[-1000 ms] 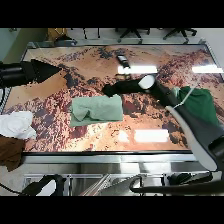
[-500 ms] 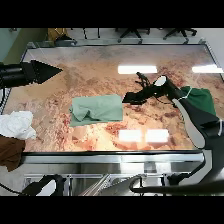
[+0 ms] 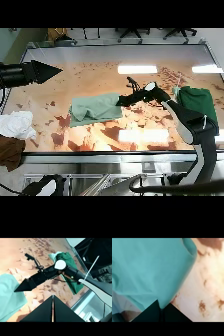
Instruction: Fold the shirts.
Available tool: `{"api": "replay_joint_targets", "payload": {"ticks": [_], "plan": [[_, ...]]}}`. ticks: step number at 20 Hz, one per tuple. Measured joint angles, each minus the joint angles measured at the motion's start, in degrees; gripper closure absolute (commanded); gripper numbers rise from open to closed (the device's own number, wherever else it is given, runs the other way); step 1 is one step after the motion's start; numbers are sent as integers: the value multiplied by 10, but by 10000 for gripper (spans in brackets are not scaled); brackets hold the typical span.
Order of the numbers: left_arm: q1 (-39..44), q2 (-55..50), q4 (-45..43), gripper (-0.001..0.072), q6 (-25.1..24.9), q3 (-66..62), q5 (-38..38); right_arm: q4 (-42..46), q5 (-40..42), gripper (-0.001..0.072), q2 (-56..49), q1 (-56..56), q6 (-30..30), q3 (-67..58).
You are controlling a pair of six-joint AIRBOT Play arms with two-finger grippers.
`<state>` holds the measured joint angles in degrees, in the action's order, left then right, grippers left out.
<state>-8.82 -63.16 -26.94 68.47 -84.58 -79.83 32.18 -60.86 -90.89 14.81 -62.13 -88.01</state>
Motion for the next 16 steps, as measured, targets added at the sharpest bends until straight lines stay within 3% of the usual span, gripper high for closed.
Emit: {"api": "replay_joint_targets", "payload": {"ticks": [6,16], "plan": [[0,0,0,689,-1,0,-2,3,-47,693,109,-99,-9,-82],[0,0,0,689,-7,0,-11,12,-43,693,215,-452,-70,-149]]}}
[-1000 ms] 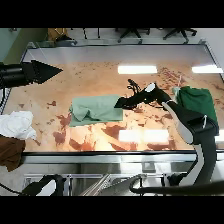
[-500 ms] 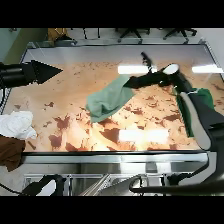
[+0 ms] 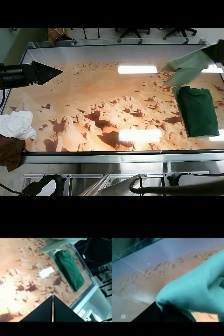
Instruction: Fold the shirts.
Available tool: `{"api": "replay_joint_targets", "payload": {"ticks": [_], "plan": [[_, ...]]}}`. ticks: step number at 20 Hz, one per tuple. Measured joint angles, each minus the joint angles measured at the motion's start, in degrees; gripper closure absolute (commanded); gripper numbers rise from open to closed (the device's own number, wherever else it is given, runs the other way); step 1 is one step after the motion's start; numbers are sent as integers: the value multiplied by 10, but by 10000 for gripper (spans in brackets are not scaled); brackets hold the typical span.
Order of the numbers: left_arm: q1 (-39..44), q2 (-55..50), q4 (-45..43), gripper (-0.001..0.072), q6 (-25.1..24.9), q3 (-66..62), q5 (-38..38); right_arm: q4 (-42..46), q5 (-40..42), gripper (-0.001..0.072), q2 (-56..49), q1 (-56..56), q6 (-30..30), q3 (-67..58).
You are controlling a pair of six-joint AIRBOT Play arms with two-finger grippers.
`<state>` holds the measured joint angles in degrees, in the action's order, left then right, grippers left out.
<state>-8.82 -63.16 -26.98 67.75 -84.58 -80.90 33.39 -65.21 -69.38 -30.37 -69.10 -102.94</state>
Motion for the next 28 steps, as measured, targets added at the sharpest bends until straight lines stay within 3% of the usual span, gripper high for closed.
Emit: {"api": "replay_joint_targets", "payload": {"ticks": [6,14,21,22,23,28], "plan": [[0,0,0,689,-8,0,-1,17,-81,693,9,-110,-47,-3],[0,0,0,689,-15,0,-2,97,-243,692,38,-131,-148,-3],[0,0,0,689,-27,0,-2,345,-374,682,57,-132,-285,20],[0,0,0,689,-29,0,-2,368,-378,593,58,-132,-292,31],[0,0,0,689,-30,0,-2,388,-384,459,59,-132,-299,48],[0,0,0,689,-40,0,-2,443,-398,445,63,-132,-314,145]]}}
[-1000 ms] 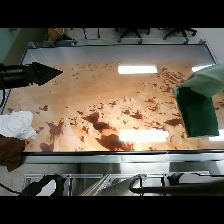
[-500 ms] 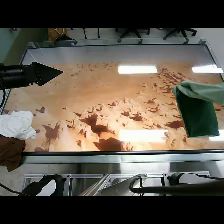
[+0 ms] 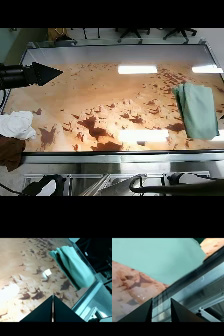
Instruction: Fold the shirts.
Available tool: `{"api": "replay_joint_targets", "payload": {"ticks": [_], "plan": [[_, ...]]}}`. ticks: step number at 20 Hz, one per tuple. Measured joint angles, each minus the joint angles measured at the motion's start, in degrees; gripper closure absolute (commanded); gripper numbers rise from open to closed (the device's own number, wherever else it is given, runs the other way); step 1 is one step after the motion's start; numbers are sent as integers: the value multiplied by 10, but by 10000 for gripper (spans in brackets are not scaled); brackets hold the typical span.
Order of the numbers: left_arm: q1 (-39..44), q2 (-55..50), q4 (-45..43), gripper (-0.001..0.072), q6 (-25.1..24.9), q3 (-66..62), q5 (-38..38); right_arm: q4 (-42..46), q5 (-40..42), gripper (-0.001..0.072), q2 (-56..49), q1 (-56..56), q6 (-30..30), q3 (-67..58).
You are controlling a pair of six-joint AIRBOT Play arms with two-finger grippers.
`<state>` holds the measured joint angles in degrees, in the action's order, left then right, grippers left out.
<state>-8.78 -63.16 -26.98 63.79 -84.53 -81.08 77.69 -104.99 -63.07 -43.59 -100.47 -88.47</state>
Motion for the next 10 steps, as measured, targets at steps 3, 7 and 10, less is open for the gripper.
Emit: {"api": "replay_joint_targets", "payload": {"ticks": [3,7,10], "plan": [[0,0,0,689,-5,0,0,19,9,445,-1,0,-3,24],[0,-4,0,689,-7,0,3,-21,64,448,0,3,-5,33],[0,-18,0,689,-7,0,3,-93,126,632,3,29,5,35]]}}
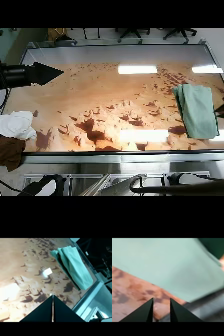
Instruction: Fold the shirts.
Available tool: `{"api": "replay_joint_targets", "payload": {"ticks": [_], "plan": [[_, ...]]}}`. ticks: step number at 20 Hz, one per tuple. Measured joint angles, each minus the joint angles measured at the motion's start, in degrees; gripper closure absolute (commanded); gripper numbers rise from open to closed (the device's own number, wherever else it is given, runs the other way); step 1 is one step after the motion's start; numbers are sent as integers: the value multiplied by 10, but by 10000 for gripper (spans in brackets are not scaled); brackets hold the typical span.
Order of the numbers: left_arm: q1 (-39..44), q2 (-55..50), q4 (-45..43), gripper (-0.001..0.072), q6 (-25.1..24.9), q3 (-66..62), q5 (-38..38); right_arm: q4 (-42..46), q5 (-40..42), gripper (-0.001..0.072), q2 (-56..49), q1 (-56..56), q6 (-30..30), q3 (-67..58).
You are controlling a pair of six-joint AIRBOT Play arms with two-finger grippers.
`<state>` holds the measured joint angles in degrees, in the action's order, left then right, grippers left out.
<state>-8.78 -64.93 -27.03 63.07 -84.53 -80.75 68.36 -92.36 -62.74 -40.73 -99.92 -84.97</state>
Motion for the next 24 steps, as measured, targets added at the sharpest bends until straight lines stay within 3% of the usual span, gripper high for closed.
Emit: {"api": "replay_joint_targets", "payload": {"ticks": [1,6,14,24], "plan": [[0,-5,-3,690,0,0,1,-17,18,695,2,18,10,1],[7,12,-42,690,1,63,11,-47,91,694,33,172,73,54],[46,145,-85,690,8,358,56,-37,247,693,212,425,104,340],[77,226,-103,689,9,453,100,-36,275,693,274,485,108,422]]}}
